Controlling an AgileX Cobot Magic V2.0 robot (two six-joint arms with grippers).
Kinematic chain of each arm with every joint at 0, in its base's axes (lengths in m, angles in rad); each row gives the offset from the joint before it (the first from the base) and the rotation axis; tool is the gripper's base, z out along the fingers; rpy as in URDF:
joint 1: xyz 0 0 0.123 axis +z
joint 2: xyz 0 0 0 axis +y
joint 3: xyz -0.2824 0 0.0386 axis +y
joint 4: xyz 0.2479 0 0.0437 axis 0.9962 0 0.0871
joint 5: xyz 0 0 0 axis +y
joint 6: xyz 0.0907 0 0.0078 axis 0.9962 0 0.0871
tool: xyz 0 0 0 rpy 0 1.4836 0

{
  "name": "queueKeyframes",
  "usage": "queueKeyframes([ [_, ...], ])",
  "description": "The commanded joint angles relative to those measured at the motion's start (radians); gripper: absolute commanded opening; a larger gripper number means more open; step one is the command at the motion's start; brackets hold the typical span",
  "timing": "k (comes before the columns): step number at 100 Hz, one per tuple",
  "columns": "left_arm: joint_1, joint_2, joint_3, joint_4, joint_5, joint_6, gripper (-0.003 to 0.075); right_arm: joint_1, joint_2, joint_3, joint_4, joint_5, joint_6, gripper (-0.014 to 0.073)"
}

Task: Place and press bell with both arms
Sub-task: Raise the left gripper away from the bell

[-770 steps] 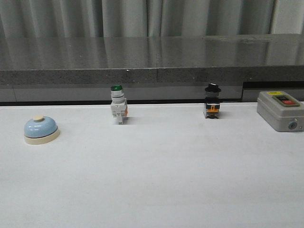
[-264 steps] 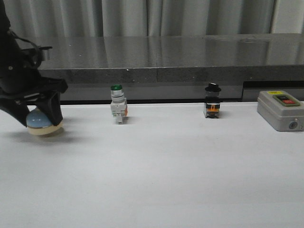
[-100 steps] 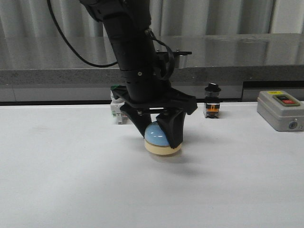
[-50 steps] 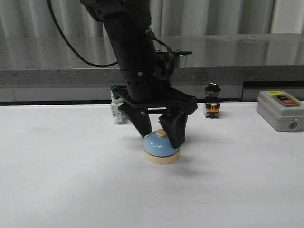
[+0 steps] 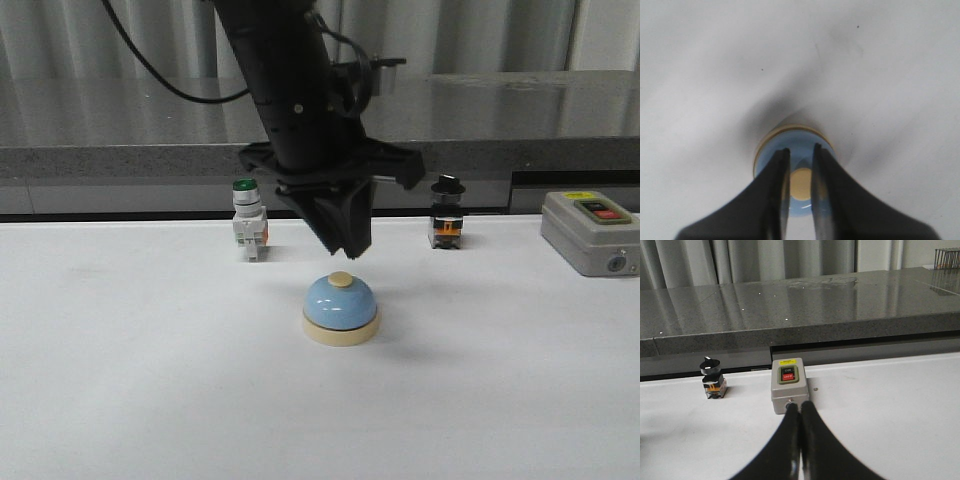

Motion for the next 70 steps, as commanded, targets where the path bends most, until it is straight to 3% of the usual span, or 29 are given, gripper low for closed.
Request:
queueKeyframes([
  [1, 0.020, -0.100, -0.034, -0.012, -0.017, -0.032, -0.0018, -0.006, -0.014, -0.014, -0.007, -0.079, -0.004, -0.0060],
  [28, 0.123, -0.194, -0.032, -0.013, -0.011, -0.037, -0.0020, -0.006, -0.014, -0.014, -0.007, -0.079, -0.004, -0.0060],
  [70, 0.399, -0.309, -0.031, -0.014, 0.033, -0.037, -0.0020, -0.006, -0.014, -0.014, -0.007, -0.079, -0.004, -0.0060],
])
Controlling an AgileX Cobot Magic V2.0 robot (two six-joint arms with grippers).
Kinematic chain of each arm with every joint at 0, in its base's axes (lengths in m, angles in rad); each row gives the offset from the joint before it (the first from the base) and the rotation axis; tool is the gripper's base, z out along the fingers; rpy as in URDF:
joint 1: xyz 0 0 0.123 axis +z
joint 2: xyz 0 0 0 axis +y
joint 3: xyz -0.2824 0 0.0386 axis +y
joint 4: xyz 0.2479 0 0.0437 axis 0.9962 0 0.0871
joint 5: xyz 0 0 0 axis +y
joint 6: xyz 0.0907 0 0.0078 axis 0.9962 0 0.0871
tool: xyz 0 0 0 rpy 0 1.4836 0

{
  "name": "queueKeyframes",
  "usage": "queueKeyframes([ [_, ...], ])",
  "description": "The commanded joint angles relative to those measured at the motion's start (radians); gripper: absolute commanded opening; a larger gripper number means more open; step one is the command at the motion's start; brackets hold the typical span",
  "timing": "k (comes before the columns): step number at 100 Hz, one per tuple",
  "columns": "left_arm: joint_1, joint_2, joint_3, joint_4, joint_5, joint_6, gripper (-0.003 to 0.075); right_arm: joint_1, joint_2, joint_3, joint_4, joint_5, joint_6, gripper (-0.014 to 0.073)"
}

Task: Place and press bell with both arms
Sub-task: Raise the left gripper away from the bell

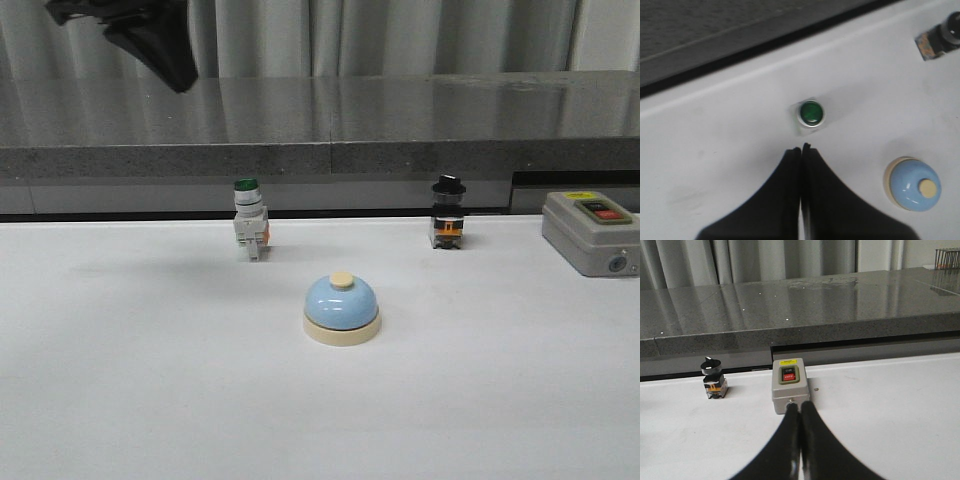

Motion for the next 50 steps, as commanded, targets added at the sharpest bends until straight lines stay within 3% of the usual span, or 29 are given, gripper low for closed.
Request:
queueKeyframes([
  [1, 0.050, -0.071, -0.027, -0.014, -0.009, -0.008, -0.0020, -0.006, -0.014, -0.014, -0.007, -0.079, -0.004, -0.0060],
  [31, 0.194, -0.113, -0.018, -0.014, 0.019, -0.008, -0.0020, -0.006, -0.014, -0.014, -0.007, -0.079, -0.004, -0.0060],
  [50, 0.254, -0.161, 0.068, -0.014, -0.026, -0.008, -0.0020, -0.006, -0.014, -0.014, -0.007, -0.079, -0.004, -0.0060],
])
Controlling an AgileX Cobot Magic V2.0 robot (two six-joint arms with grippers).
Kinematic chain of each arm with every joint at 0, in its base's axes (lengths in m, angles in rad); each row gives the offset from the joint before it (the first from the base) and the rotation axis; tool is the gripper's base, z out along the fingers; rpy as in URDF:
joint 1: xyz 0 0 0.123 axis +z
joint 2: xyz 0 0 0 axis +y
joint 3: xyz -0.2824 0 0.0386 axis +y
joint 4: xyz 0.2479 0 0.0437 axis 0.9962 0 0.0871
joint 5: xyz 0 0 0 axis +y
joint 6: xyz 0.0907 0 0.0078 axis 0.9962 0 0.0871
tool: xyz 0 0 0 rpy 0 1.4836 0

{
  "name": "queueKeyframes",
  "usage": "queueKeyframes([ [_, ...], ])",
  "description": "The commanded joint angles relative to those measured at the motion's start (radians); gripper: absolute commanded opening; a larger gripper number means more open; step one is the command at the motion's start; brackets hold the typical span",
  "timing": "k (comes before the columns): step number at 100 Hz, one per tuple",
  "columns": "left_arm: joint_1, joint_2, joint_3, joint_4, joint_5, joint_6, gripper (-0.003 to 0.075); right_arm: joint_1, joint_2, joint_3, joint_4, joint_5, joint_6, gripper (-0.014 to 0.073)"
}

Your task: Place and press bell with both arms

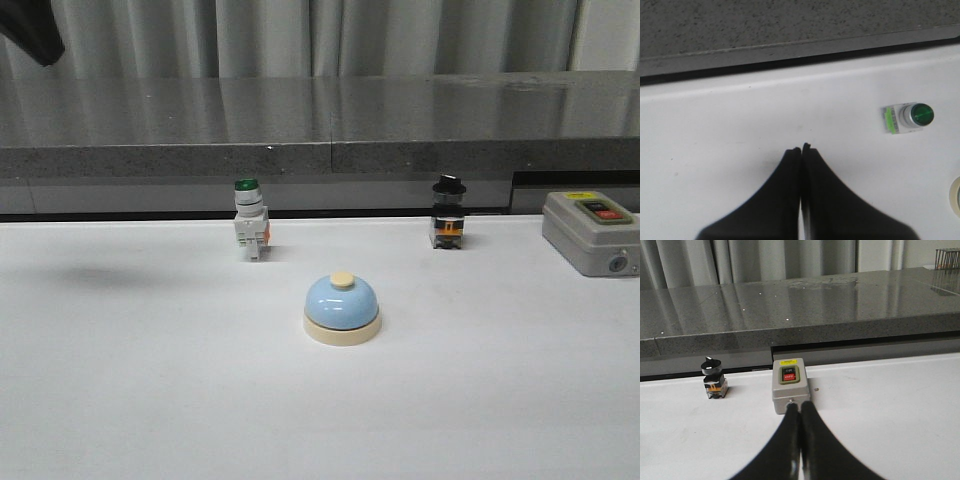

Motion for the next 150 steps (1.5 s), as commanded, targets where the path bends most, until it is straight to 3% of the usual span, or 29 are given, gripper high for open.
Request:
queueKeyframes([
  [1, 0.026, -0.085, 0.024, -0.014, -0.072, -0.008, -0.0020, -0.006, -0.014, -0.014, -0.007, -0.079, -0.004, -0.0060],
  [46, 0.123, -0.316, 0.385, -0.005, -0.323, -0.003, -0.0020, -0.006, -0.014, -0.014, -0.007, -0.079, -0.004, -0.0060],
  [86, 0.123, -0.569, 0.681, 0.004, -0.503, 0.002, -0.0020, -0.006, -0.014, -0.014, -0.007, -0.079, -0.004, -0.0060],
  [150, 0.093, -1.089, 1.068, 0.004, -0.637, 0.002, -0.0020, -0.006, -0.014, -0.014, -0.007, -0.079, -0.004, -0.0060],
])
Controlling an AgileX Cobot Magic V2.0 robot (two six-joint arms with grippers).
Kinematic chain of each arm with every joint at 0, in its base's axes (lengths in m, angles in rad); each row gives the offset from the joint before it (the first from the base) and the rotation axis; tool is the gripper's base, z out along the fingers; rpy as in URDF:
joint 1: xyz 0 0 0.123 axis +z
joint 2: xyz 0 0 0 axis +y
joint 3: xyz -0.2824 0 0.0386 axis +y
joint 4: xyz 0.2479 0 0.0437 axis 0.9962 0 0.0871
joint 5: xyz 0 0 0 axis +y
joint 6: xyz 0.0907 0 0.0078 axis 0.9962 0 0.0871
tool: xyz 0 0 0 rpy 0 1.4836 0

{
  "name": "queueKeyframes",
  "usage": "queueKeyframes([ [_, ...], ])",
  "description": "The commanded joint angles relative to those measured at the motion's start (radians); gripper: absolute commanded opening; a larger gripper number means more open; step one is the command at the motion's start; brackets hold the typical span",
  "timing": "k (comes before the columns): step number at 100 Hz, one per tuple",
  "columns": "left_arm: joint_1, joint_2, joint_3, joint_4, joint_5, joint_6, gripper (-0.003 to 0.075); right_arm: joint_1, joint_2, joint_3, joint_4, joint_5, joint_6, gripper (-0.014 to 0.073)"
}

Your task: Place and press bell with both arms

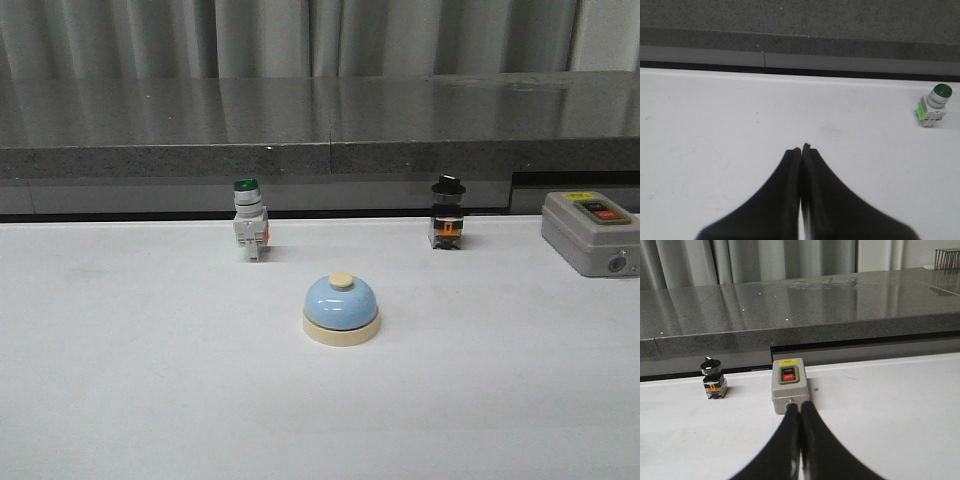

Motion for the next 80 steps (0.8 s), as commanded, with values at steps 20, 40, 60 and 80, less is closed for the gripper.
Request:
queueKeyframes([
  [20, -0.023, -0.266, 0.112, -0.008, -0.161, 0.000, -0.0020, -0.006, -0.014, -0.014, -0.007, -0.079, -0.004, -0.0060],
  [40, -0.023, -0.452, 0.195, -0.018, -0.184, 0.000, -0.0020, -0.006, -0.014, -0.014, -0.007, -0.079, -0.004, -0.0060],
  [60, -0.023, -0.621, 0.261, -0.018, -0.188, 0.000, -0.0020, -0.006, -0.014, -0.014, -0.007, -0.079, -0.004, -0.0060],
  [80, -0.023, -0.752, 0.308, -0.019, -0.189, 0.000, -0.0020, -0.006, -0.014, -0.014, -0.007, -0.079, -0.004, -0.0060],
])
